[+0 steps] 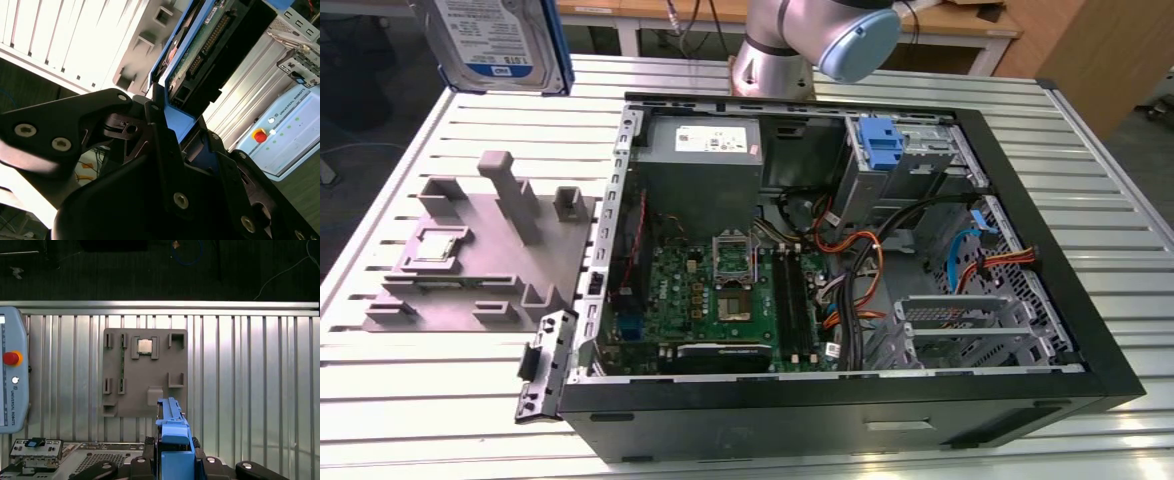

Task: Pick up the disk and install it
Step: 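Pick up the disk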

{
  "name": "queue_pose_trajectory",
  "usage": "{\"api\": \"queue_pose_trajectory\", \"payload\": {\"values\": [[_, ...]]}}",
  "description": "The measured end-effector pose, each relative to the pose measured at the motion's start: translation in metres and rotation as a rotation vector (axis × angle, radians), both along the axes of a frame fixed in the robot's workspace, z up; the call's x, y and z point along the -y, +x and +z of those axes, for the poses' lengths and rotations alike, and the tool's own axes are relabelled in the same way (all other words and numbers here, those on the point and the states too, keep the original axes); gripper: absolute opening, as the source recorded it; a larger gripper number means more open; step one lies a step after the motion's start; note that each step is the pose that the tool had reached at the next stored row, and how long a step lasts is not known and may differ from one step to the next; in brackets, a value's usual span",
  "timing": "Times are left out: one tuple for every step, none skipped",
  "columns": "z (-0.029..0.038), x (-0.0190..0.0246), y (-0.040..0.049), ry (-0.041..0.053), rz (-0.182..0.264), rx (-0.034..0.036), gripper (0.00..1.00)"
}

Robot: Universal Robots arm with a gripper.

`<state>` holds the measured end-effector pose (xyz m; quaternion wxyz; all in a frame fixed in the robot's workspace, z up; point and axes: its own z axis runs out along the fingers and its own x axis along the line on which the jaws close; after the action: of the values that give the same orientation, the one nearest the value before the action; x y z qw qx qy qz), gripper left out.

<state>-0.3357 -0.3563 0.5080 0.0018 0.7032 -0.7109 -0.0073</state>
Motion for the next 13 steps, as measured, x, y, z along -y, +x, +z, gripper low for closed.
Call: {"api": "queue_pose_trajectory", "payload": {"values": [[0.0000, 0.0000, 0.0012, 0.0000, 0.000, 0.0001, 0.36], [0.0000, 0.0000, 0.0024, 0.0000, 0.000, -0.0001, 0.36], [0.0001, 0.0000, 0.0036, -0.0001, 0.000, -0.0001, 0.36], [0.0000, 0.0000, 0.0045, 0.0000, 0.000, 0.0000, 0.36], [0.0000, 0.0000, 0.0053, 0.0000, 0.000, 0.0000, 0.36], [0.0000, 0.0000, 0.0063, 0.0000, 0.000, -0.0001, 0.36], [0.0000, 0.0000, 0.0071, 0.0000, 0.000, 0.0000, 0.36], [0.0000, 0.0000, 0.0078, 0.0000, 0.000, 0.0000, 0.36], [0.0000, 0.0000, 0.0085, 0.0000, 0.000, 0.0000, 0.36], [0.0000, 0.0000, 0.0091, 0.0000, 0.000, 0.0000, 0.36], [0.0000, 0.0000, 0.0096, 0.0000, 0.000, 0.0000, 0.36], [0.0000, 0.0000, 0.0098, 0.0000, 0.000, 0.0000, 0.36], [0.0000, 0.0000, 0.0102, 0.0000, 0.000, 0.0000, 0.36]]}}
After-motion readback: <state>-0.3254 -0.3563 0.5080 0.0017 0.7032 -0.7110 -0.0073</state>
